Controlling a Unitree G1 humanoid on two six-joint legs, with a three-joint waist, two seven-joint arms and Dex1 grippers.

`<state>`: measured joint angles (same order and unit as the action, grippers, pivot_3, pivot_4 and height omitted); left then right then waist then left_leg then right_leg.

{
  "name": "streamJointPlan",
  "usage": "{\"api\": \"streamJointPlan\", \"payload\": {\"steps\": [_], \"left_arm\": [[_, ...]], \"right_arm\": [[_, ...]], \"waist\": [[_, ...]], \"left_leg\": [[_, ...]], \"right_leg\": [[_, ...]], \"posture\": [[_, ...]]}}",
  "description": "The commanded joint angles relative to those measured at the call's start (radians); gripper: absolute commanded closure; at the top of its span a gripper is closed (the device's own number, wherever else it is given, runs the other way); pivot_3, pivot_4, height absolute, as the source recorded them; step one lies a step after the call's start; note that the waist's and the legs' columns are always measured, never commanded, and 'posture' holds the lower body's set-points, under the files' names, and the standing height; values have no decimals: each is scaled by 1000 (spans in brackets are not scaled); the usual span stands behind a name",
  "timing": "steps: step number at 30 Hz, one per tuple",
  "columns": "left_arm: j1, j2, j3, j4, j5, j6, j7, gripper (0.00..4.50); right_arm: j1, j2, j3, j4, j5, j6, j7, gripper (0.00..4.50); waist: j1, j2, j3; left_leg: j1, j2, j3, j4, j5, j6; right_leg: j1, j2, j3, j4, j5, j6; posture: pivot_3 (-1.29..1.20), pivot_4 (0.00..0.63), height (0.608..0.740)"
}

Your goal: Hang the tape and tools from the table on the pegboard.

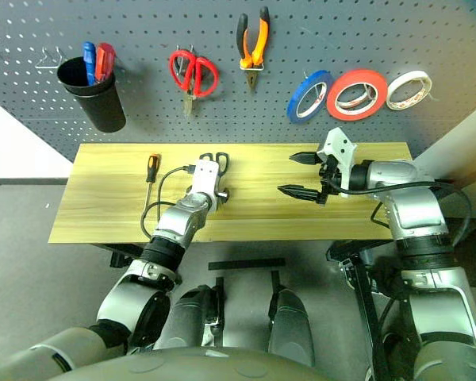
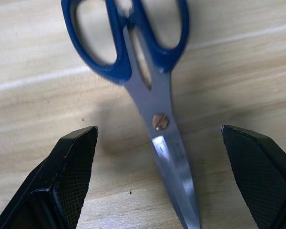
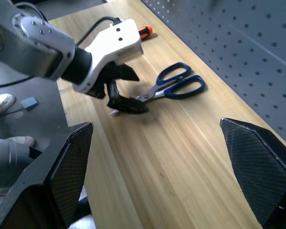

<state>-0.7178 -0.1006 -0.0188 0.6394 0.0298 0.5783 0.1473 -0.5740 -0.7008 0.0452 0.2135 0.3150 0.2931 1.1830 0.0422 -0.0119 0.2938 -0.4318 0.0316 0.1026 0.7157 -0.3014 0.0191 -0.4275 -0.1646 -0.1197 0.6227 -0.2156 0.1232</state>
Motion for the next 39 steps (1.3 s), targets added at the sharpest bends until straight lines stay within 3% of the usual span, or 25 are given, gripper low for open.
{"api": "streamJointPlan", "payload": {"steps": [1, 7, 8, 11, 20, 23, 28, 35, 39], "left_arm": [[-40, -21, 20, 47, 9, -38, 70, 108], [-74, -41, 40, 121, 4, -67, 111, 108], [-77, -42, 41, 129, 4, -71, 110, 306], [-83, -45, 53, 147, -5, -69, 116, 1011], [-112, -16, 59, 190, 6, -103, 130, 3917], [-106, -3, 45, 183, 24, -125, 140, 3916], [-38, 36, 11, 64, 16, -145, 19, 3916], [166, 205, -31, -302, -115, -243, -447, 3916], [281, 321, -33, -469, -152, -341, -621, 3916]], "right_arm": [[-7, 0, -5, -5, -12, -32, 3, 27], [12, -19, -22, -23, -10, -28, 3, 27], [17, -24, -27, -30, -8, -25, 3, 6], [30, -34, -36, -39, -7, -22, -3, 0], [62, -50, -54, -46, -8, -26, -14, 0], [61, -52, -56, -38, -8, -32, -14, 0], [54, -47, -82, -56, 23, -14, -21, 0], [82, -50, -139, -150, 80, 27, -41, 0], [120, -56, -164, -219, 108, 38, -44, 0]], "waist": [[-1, 0, 3], [-2, 0, 6], [-2, 0, 6], [-4, 0, 7], [-4, 0, 7], [-4, 0, 7], [-4, 0, 7], [-1, 1, 7], [0, 2, 6]], "left_leg": [[0, 0, 1, 0, 0, 1], [-1, -1, 1, 0, -1, 2], [-1, -1, 1, 0, -1, 2], [-1, -1, 2, 0, -1, 2], [-1, 0, 2, -1, -1, 2], [-1, 0, 2, -1, -1, 2], [-1, 0, 2, -2, -1, 2], [-3, 0, 2, -2, -1, 1], [-4, -1, 1, -2, -1, 1]], "right_leg": [[0, 0, 0, 0, 0, 0], [0, -2, -1, -2, 0, 0], [0, -2, -1, -4, 0, 0], [0, -2, -1, -5, 0, 0], [0, -2, -1, -6, 0, 0], [0, -2, -1, -6, 0, 0], [0, -2, -1, -6, 0, 0], [-1, -2, -3, -7, 0, 0], [-1, -2, -3, -8, 0, 0]], "posture": [[64, 353, 711], [38, 349, 711], [33, 348, 711], [26, 346, 711], [27, 338, 711], [31, 334, 711], [52, 308, 711], [88, 266, 711], [113, 243, 711]]}}
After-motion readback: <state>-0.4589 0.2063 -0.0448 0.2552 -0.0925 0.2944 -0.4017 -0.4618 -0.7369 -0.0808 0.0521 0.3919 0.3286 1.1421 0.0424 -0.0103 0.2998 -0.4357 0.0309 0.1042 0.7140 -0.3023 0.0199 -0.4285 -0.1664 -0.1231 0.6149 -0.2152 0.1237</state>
